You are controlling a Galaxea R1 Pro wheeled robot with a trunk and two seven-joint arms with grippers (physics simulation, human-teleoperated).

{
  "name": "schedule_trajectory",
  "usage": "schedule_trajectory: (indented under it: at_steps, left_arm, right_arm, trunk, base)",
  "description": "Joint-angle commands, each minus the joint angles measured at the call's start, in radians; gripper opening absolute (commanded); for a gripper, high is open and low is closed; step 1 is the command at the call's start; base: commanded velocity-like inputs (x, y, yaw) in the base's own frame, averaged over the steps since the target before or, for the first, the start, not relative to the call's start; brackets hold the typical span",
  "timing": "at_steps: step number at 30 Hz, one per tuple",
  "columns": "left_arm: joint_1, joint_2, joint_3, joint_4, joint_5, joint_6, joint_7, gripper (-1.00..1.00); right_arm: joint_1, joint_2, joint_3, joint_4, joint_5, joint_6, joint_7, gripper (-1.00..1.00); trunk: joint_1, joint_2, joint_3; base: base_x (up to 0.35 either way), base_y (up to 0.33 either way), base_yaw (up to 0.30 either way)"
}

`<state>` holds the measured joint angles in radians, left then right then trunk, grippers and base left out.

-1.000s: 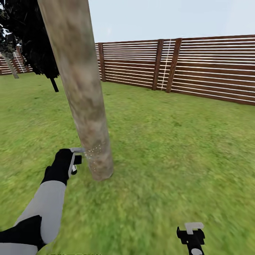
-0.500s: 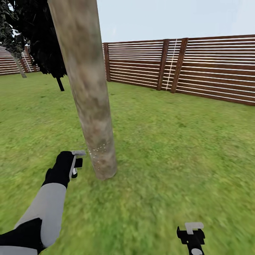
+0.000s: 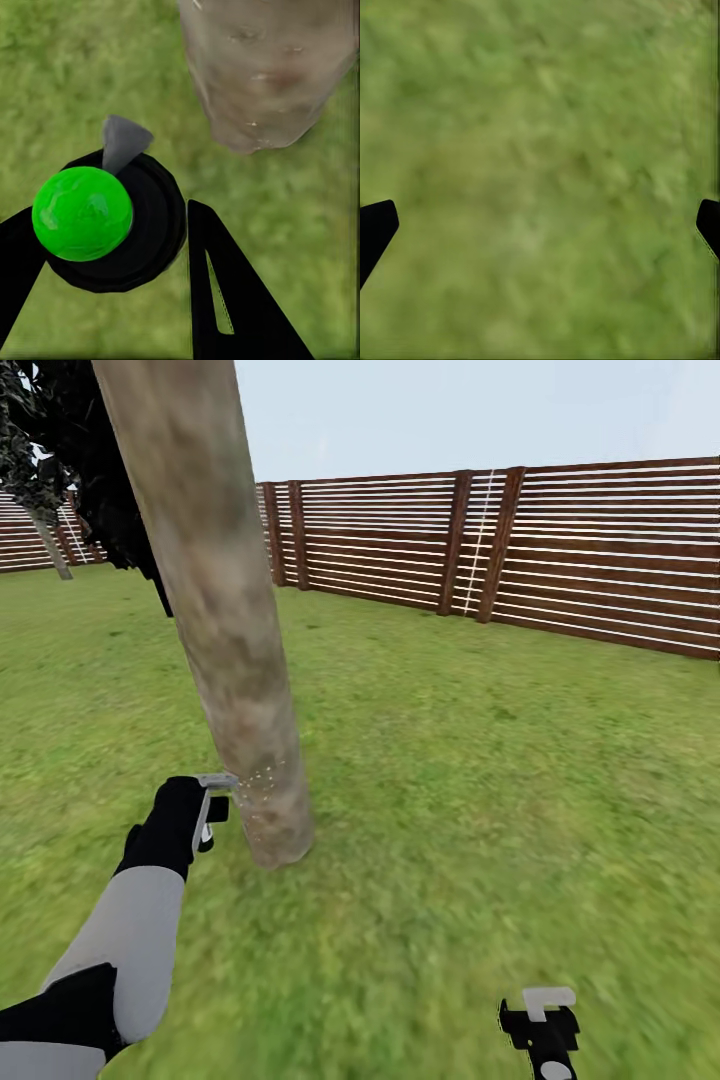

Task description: In the garden, pick up the pesticide atomizer on the floor and spray pesticide onto both trees until each tree trunk is fully covered.

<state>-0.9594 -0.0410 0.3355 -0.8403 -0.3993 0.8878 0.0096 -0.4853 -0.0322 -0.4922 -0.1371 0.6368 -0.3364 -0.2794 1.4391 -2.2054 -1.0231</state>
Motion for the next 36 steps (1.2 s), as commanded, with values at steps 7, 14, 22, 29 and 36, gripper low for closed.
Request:
schedule_trajectory:
  at_steps: [7, 14, 22, 29, 36]
  left_arm:
    - [0.0, 0.007, 0.006, -0.006, -0.003, 0.004, 0.002, -1.0]
    - [0.016, 0.054, 0.011, -0.004, -0.004, 0.005, 0.002, -1.0]
    - [0.097, 0.041, 0.007, 0.01, 0.005, -0.006, 0.012, -1.0]
    - [0.161, 0.039, 0.013, 0.007, 0.008, -0.099, 0.009, -1.0]
    - [0.164, -0.015, 0.009, 0.009, 0.005, -0.102, 0.006, -1.0]
  right_arm:
    - [-0.001, 0.001, -0.007, 0.002, 0.01, -0.004, -0.003, 1.0]
    - [-0.001, 0.002, -0.006, 0.003, 0.01, -0.004, -0.003, 1.0]
    - [-0.001, 0.002, -0.006, 0.004, 0.01, -0.004, -0.003, 1.0]
    - [-0.001, 0.002, -0.006, 0.004, 0.01, -0.004, -0.003, 1.0]
    - [-0.001, 0.002, -0.006, 0.003, 0.01, -0.004, -0.003, 1.0]
  trunk:
    - [0.0, 0.0, -0.001]
    - [0.0, 0.0, -0.001]
    - [0.0, 0.0, -0.001]
    - [0.0, 0.0, -0.001]
    - [0.0, 0.0, -0.001]
  base:
    - [-0.002, -0.275, 0.125]
    - [0.073, -0.272, 0.273]
    - [0.192, -0.23, 0.162]
    - [0.064, -0.208, 0.134]
    - [0.054, -0.159, 0.206]
